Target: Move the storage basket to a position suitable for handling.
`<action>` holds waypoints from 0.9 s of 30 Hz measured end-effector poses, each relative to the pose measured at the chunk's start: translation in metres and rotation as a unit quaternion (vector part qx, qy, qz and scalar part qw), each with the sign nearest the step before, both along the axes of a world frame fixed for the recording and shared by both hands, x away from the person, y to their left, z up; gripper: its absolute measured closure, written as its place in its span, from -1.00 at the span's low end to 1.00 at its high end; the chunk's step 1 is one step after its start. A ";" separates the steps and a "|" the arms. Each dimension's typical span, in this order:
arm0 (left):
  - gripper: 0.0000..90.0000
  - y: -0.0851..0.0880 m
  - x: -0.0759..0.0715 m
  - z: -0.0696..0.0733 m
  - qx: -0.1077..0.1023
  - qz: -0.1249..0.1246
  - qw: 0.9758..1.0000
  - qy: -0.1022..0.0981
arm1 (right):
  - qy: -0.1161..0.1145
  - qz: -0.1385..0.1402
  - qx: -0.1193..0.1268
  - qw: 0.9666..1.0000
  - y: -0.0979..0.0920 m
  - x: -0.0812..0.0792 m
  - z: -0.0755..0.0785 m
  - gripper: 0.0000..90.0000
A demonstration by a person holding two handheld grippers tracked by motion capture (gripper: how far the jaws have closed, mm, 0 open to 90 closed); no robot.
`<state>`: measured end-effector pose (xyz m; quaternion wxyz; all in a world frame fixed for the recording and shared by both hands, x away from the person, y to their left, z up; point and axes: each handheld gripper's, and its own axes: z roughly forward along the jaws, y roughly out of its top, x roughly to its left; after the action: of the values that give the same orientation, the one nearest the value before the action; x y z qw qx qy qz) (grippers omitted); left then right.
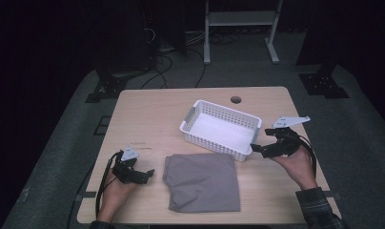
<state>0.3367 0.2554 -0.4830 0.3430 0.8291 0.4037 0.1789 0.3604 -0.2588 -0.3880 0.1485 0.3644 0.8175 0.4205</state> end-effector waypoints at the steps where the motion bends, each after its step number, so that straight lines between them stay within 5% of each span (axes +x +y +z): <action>1: -1.00 0.000 0.000 0.000 0.000 0.000 1.000 0.000 | -0.002 0.009 0.001 1.000 0.006 0.001 0.002 -0.59; 15: -1.00 0.000 0.000 0.000 -0.001 0.001 1.000 0.000 | -0.003 0.060 0.003 0.998 0.046 0.014 0.006 -0.07; 27: -1.00 0.000 0.000 0.000 -0.002 -0.001 1.000 0.000 | 0.020 0.095 -0.016 0.995 0.088 0.030 -0.005 0.24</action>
<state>0.3368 0.2553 -0.4831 0.3446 0.8289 0.4032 0.1778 0.3903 -0.1709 -0.3928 0.0969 0.2911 0.8577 0.4125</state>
